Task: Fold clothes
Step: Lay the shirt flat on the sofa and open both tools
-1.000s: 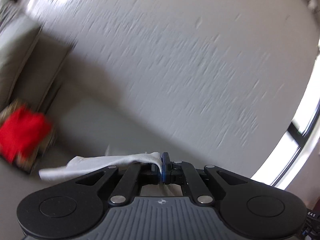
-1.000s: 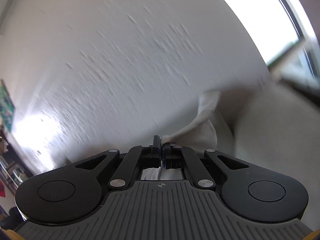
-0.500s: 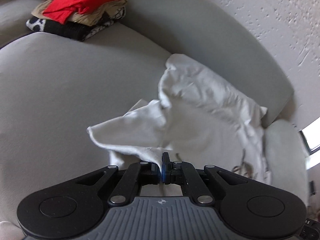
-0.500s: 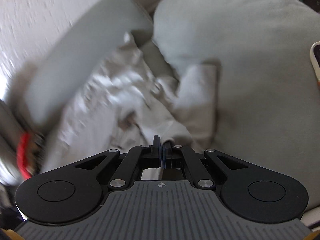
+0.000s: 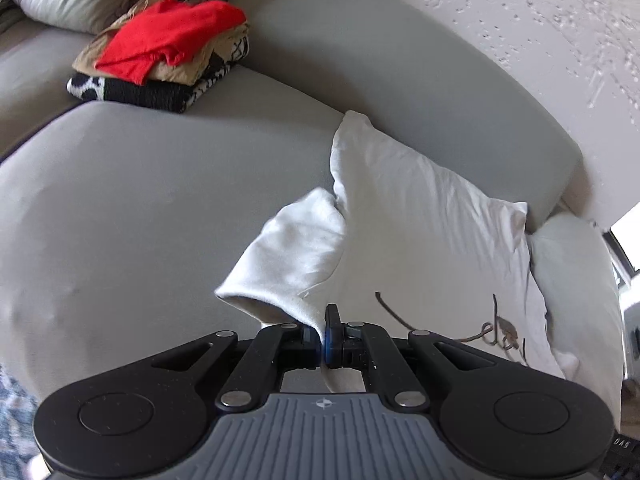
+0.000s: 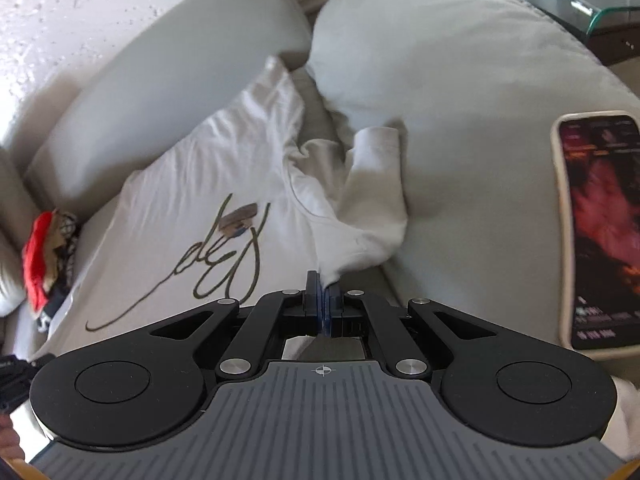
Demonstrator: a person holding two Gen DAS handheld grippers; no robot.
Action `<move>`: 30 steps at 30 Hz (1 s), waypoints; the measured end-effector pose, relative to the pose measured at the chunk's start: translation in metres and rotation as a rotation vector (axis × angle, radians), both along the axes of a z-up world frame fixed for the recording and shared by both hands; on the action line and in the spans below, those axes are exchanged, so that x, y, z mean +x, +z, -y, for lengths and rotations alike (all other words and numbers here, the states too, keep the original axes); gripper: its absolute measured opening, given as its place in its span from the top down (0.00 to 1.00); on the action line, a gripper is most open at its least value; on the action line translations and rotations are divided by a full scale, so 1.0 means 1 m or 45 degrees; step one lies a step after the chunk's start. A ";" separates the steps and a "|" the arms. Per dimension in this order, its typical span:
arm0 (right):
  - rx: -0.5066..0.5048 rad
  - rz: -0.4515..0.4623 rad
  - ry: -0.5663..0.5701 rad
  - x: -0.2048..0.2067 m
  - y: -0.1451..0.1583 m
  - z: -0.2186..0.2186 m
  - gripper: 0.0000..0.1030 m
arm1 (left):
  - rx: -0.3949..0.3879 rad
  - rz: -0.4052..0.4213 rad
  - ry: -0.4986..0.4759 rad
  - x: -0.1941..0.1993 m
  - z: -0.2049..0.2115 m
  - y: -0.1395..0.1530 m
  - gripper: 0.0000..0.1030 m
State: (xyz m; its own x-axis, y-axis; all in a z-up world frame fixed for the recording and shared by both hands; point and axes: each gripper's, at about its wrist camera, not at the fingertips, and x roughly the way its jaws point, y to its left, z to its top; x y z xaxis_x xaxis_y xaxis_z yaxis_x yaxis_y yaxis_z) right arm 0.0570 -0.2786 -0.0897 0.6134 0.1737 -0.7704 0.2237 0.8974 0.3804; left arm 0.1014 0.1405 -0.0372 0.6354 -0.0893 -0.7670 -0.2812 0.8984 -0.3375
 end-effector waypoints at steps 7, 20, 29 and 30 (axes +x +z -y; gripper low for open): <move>-0.064 -0.106 0.033 -0.019 -0.040 -0.010 0.99 | 0.220 -0.152 -0.064 -0.012 0.019 -0.044 0.98; -0.132 0.023 0.055 -0.052 -0.009 -0.021 0.61 | 0.631 -0.086 -0.006 -0.072 0.072 -0.031 0.69; -0.307 0.117 0.356 -0.036 -0.003 -0.083 0.69 | 0.598 -0.041 -0.273 -0.061 0.143 -0.048 0.67; -0.337 0.113 0.379 -0.031 -0.004 -0.088 0.69 | 0.603 -0.053 -0.286 -0.058 0.148 -0.053 0.67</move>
State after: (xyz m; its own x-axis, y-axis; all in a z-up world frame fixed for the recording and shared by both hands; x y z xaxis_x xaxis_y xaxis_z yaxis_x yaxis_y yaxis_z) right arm 0.0260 -0.1907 -0.0938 0.6322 0.1566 -0.7588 -0.0841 0.9874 0.1337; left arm 0.0438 -0.0070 -0.0899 0.6086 0.1429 -0.7805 -0.0683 0.9894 0.1278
